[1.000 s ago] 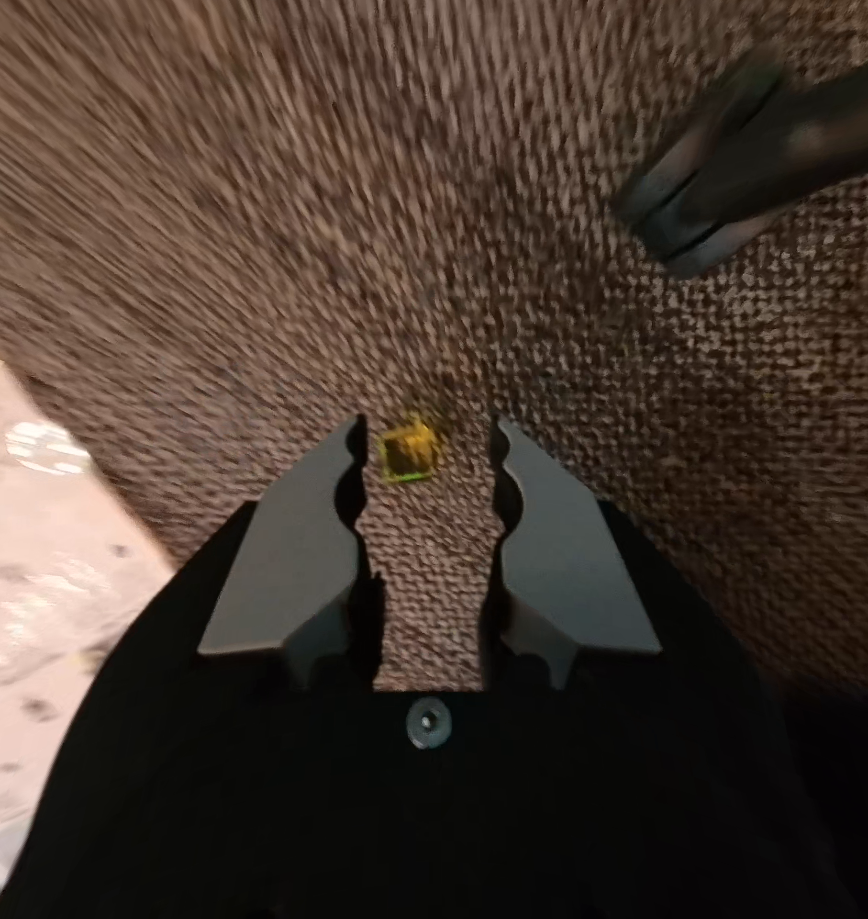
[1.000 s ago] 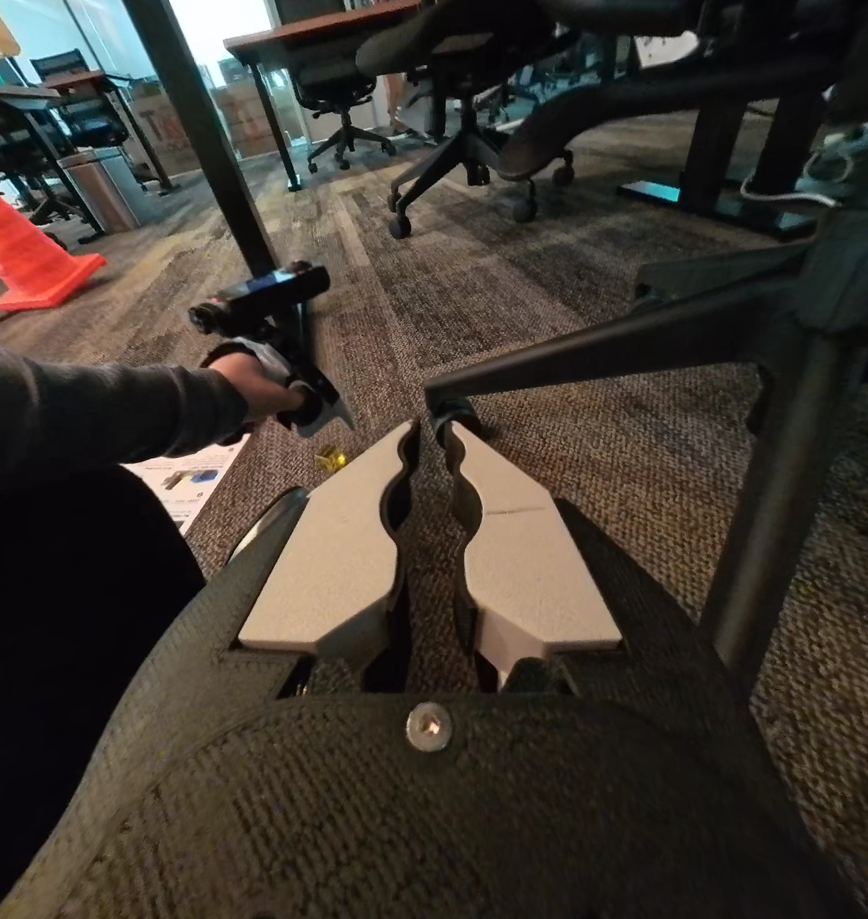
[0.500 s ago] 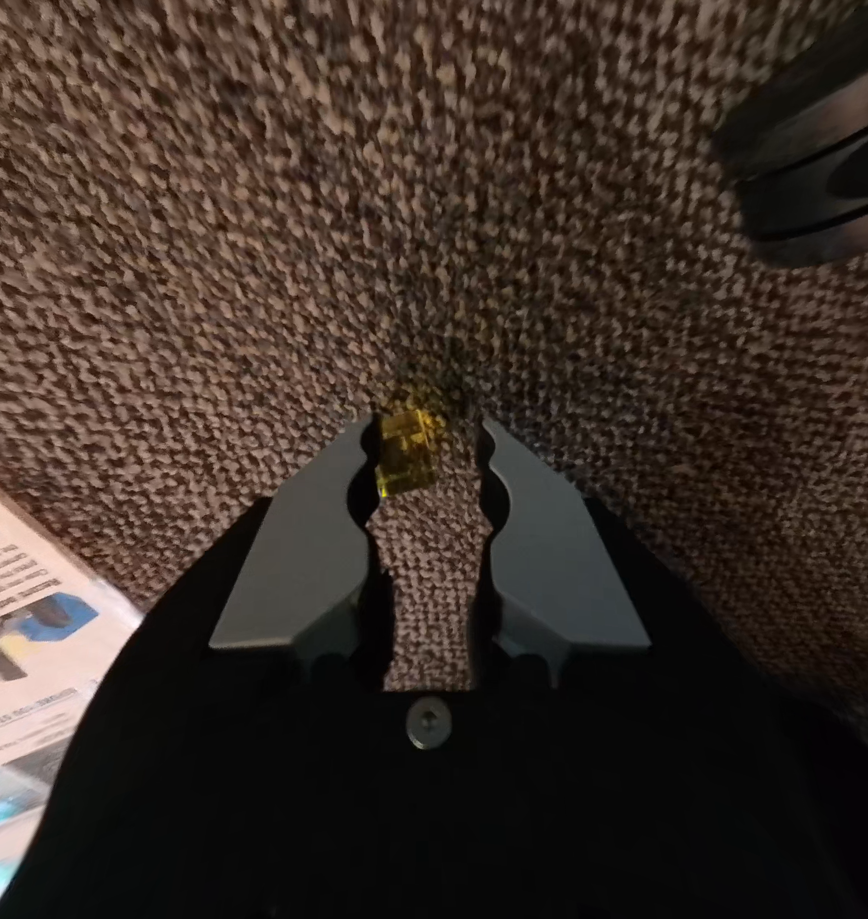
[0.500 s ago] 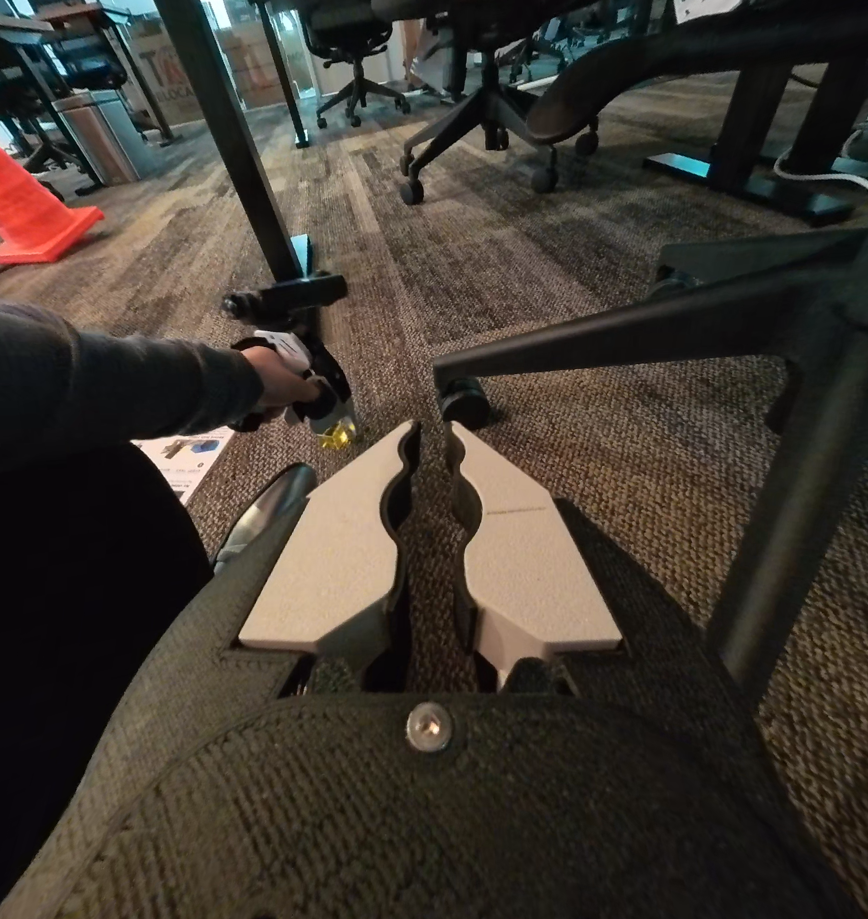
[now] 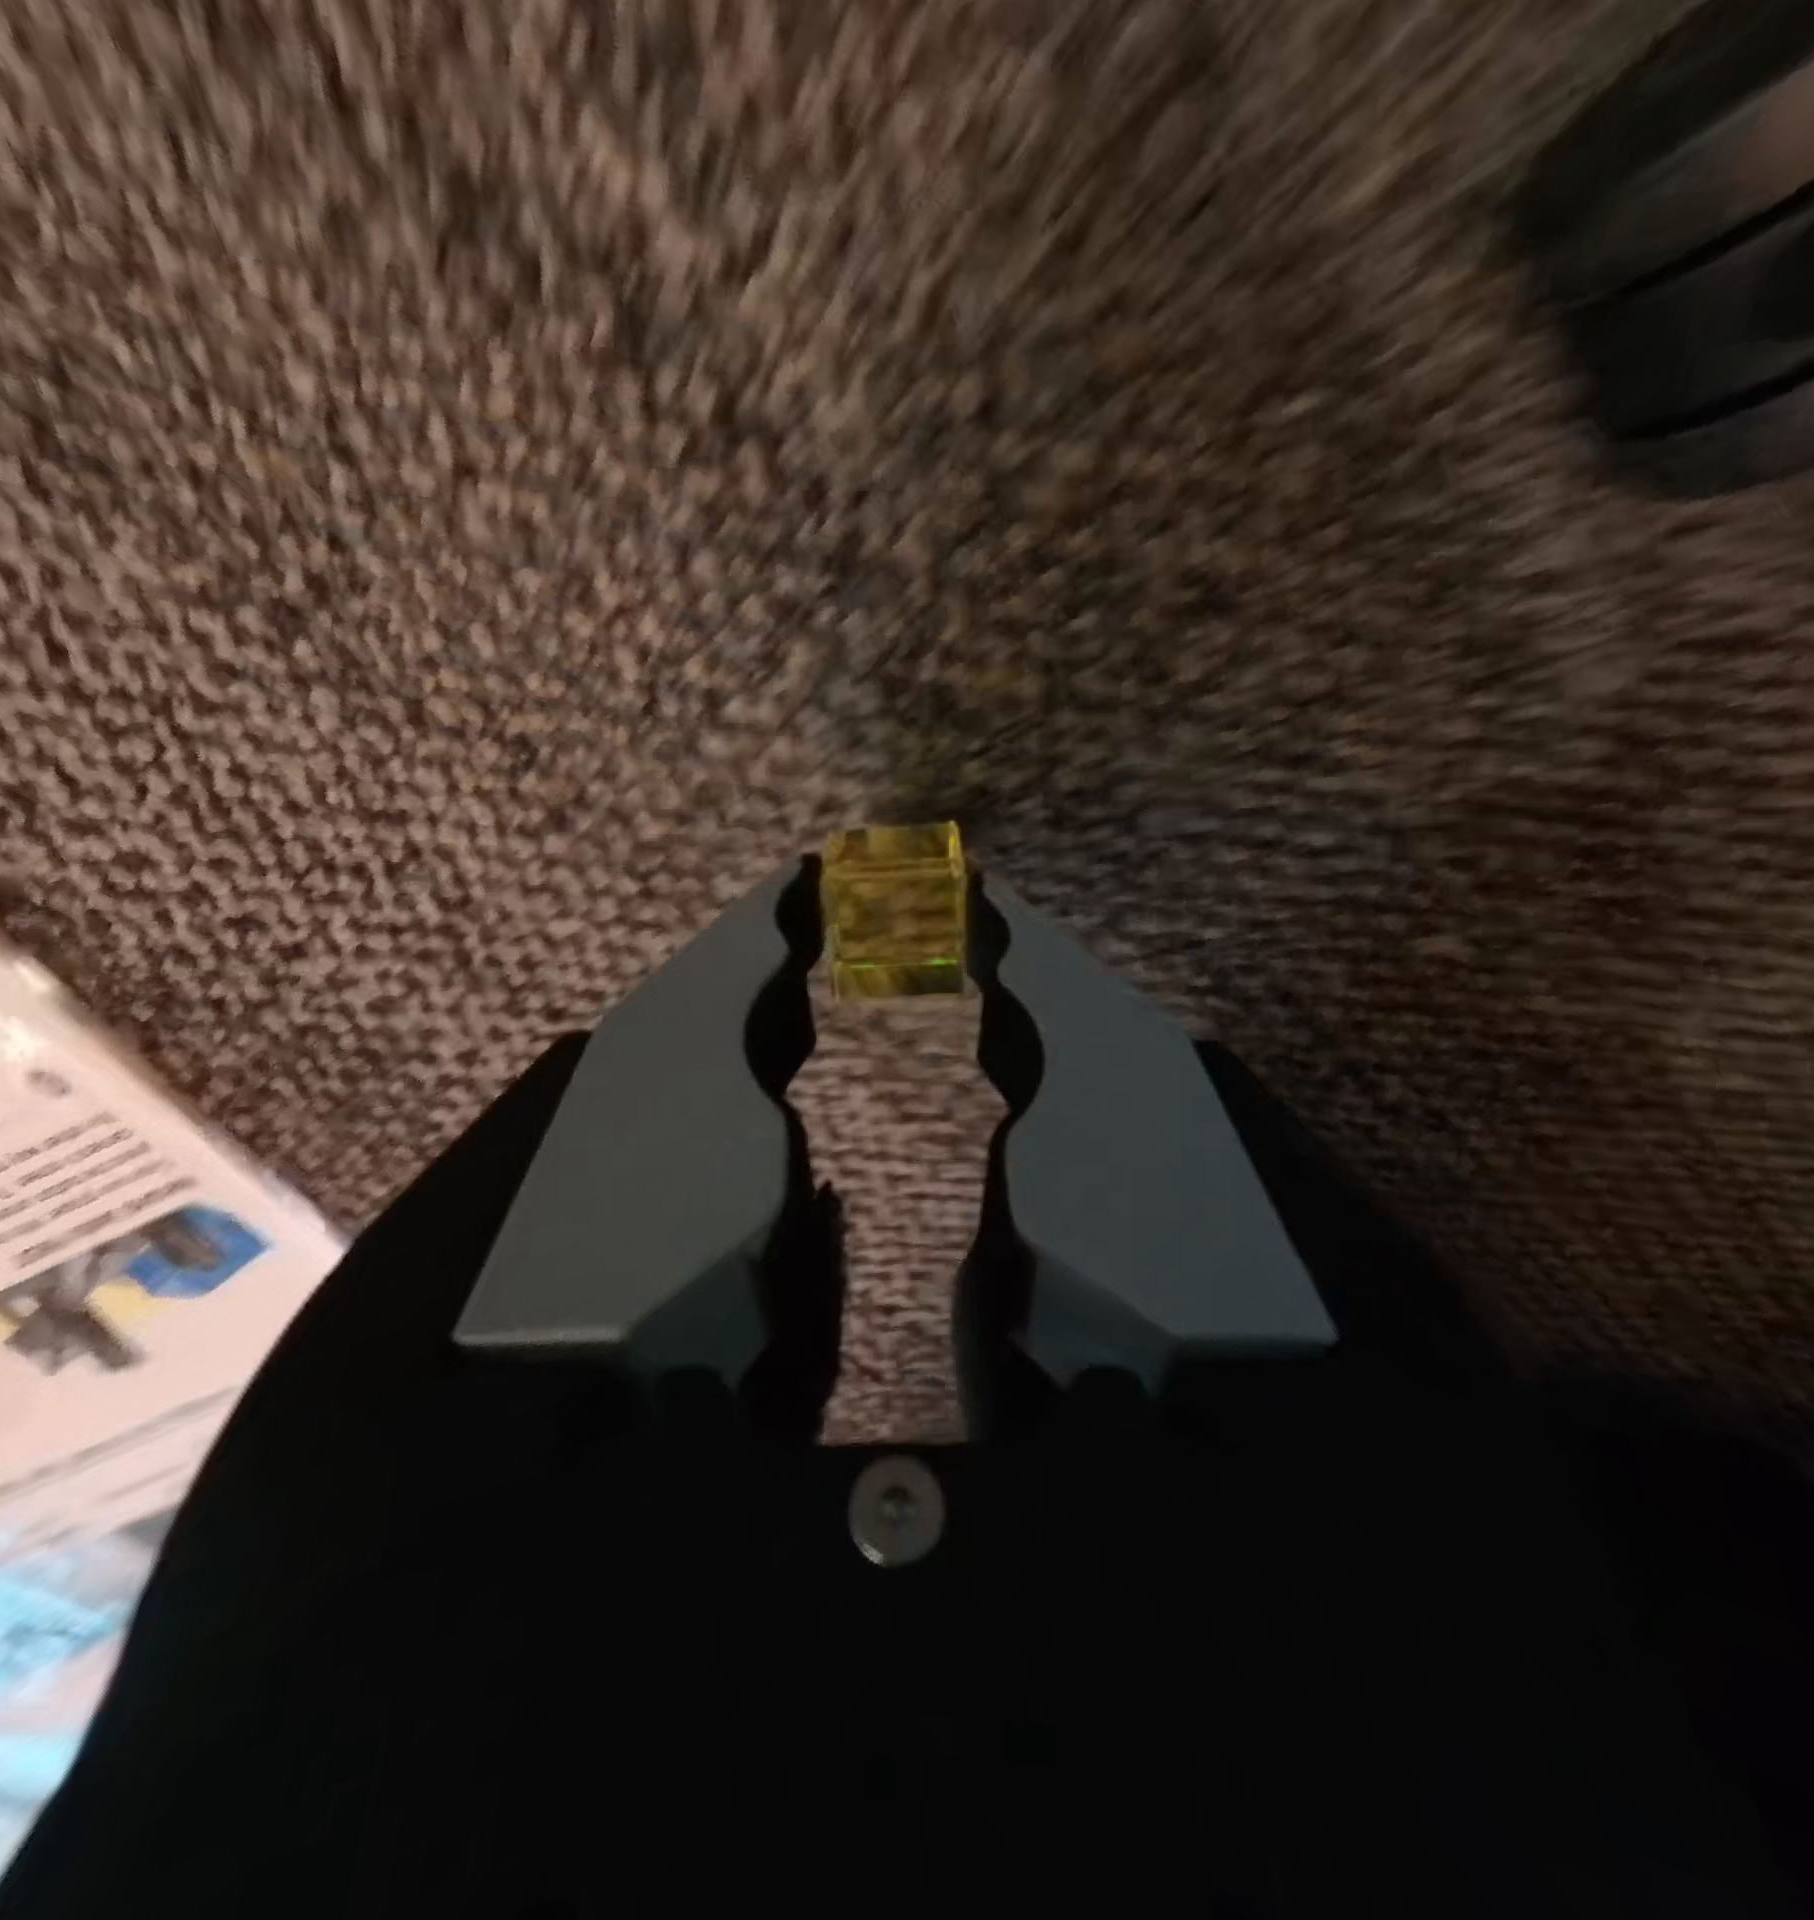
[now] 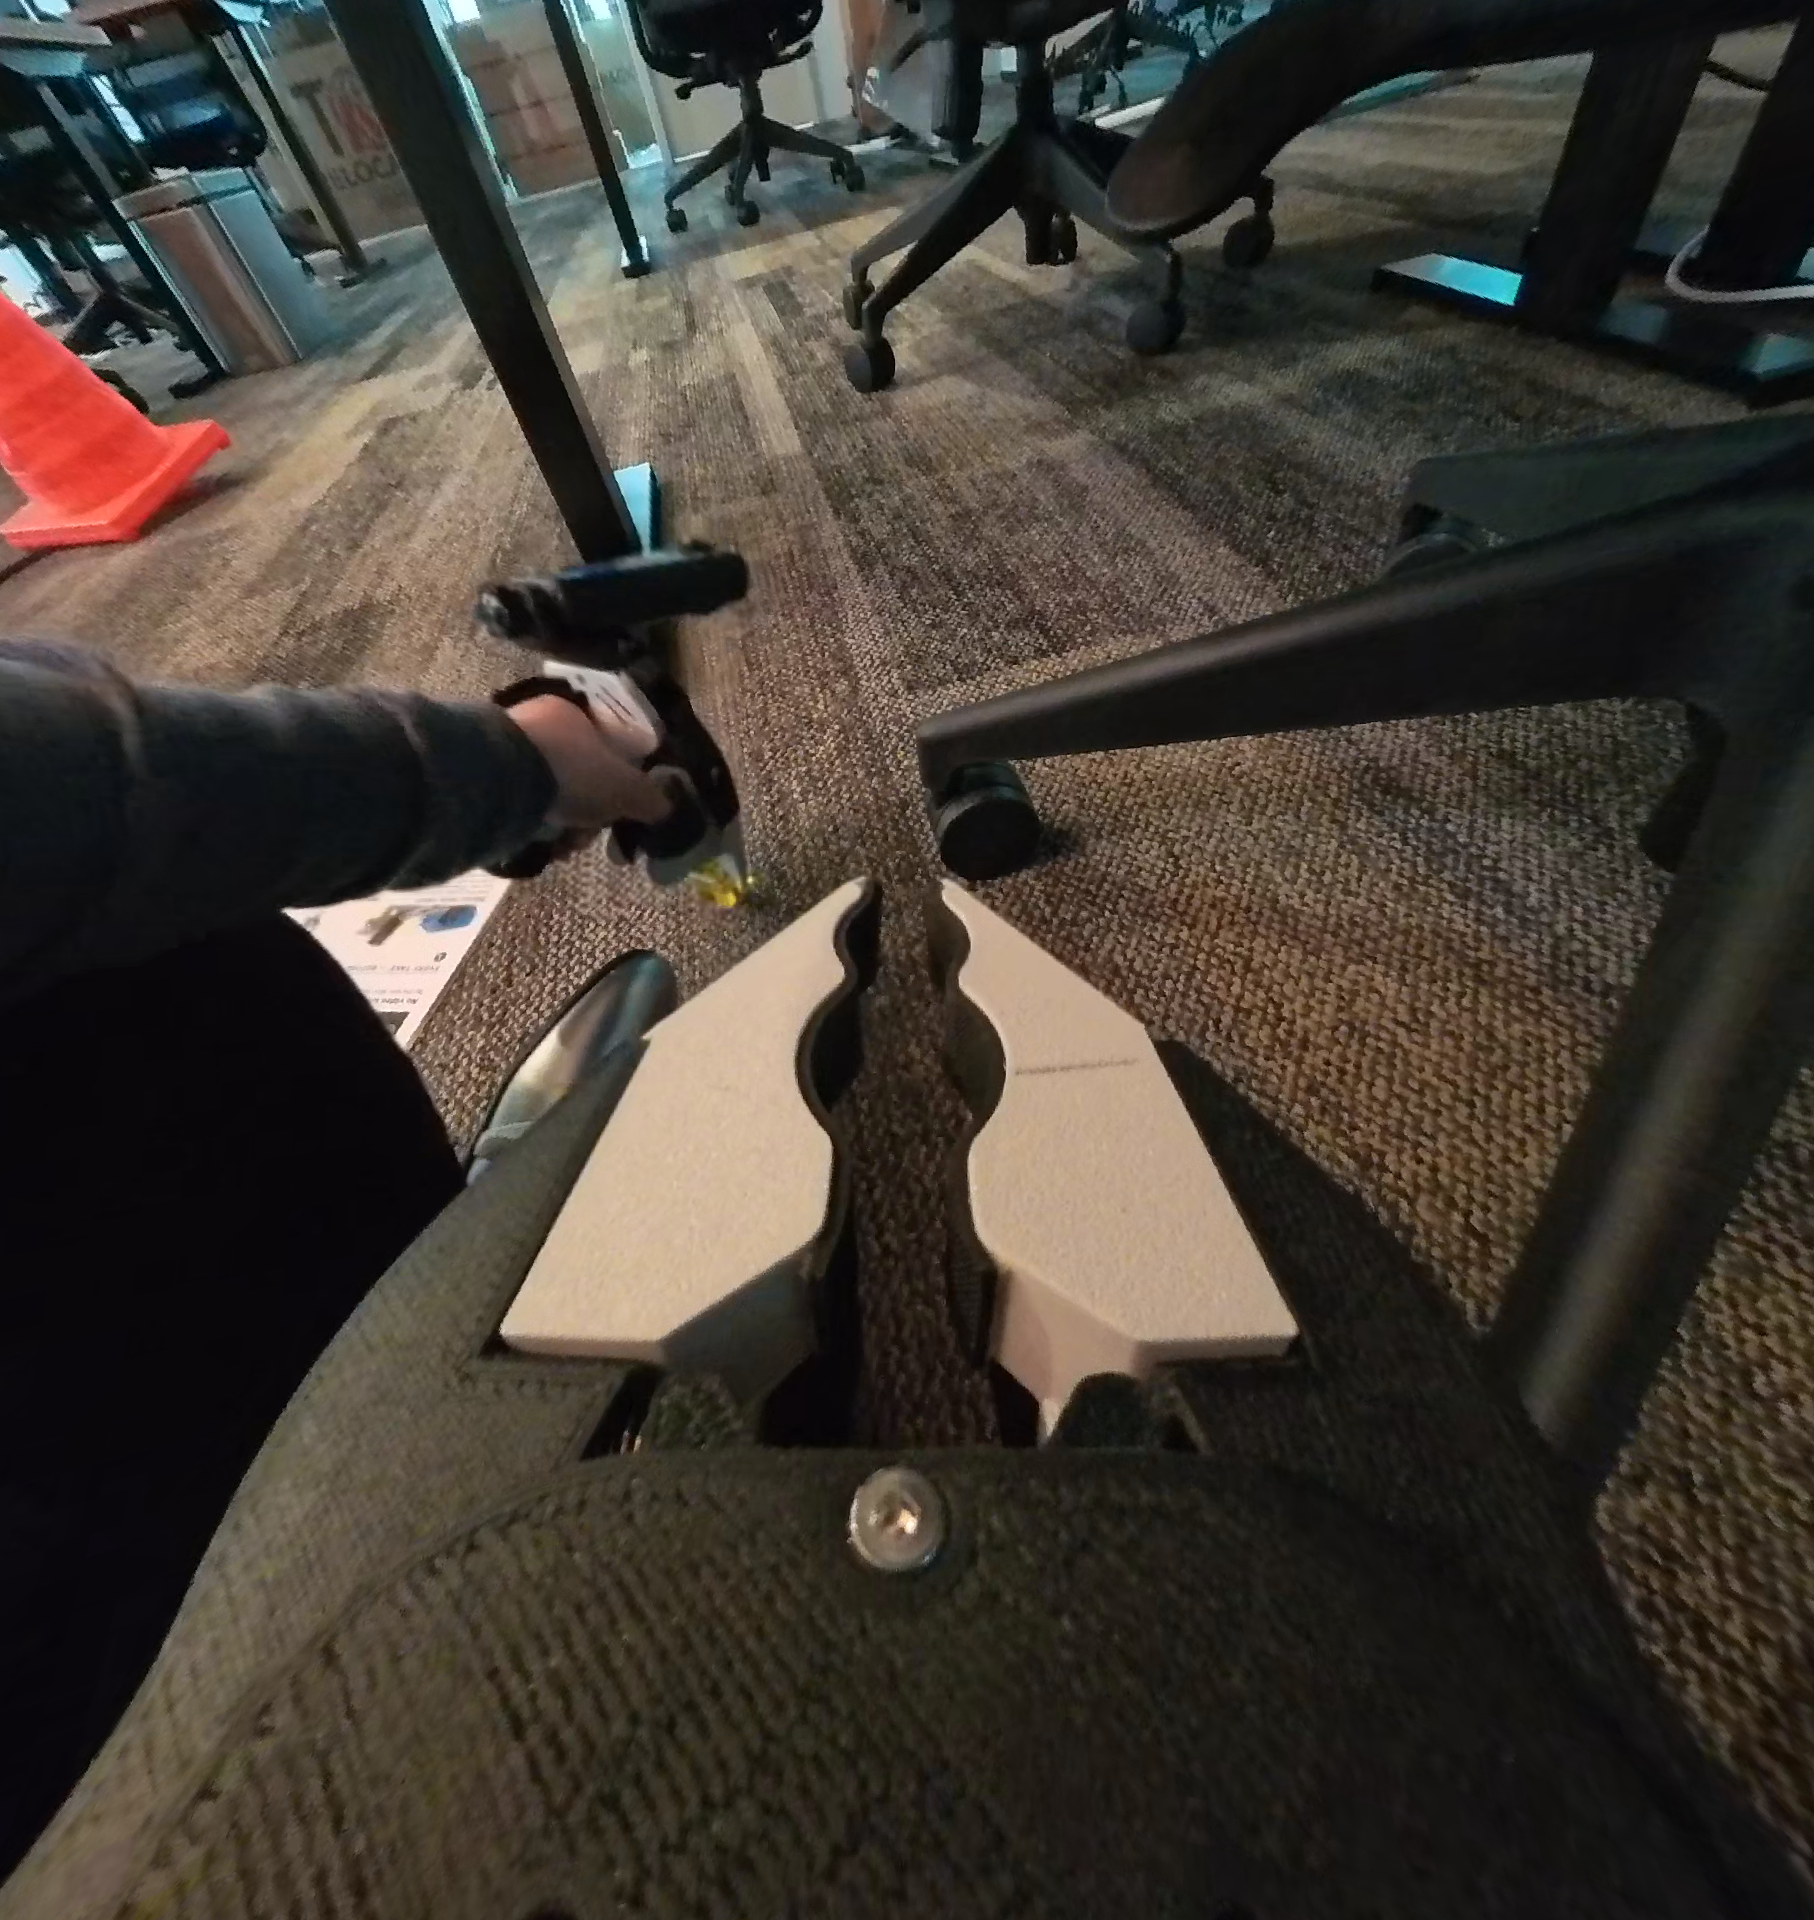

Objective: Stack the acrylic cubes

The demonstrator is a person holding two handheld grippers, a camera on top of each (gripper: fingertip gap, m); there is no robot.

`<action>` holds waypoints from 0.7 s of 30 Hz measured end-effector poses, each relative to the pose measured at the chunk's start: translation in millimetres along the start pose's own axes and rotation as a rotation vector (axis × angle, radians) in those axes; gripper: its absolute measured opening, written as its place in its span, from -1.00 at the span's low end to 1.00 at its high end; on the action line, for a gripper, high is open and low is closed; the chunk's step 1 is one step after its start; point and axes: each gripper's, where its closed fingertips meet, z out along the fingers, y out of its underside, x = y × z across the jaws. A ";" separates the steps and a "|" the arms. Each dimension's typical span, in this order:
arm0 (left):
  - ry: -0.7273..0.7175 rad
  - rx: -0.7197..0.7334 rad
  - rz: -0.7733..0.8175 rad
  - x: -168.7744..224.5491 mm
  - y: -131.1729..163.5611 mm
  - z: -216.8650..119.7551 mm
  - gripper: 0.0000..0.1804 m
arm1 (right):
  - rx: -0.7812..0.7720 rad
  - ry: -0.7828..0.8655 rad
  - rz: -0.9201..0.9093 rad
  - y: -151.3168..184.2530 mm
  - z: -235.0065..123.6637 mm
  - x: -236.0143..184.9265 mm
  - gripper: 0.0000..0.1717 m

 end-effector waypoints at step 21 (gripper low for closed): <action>0.831 0.829 0.949 253.8 99.9 -236.4 -0.70 | 0.072 -0.382 0.705 -16.3 -8.5 -18.0 -0.59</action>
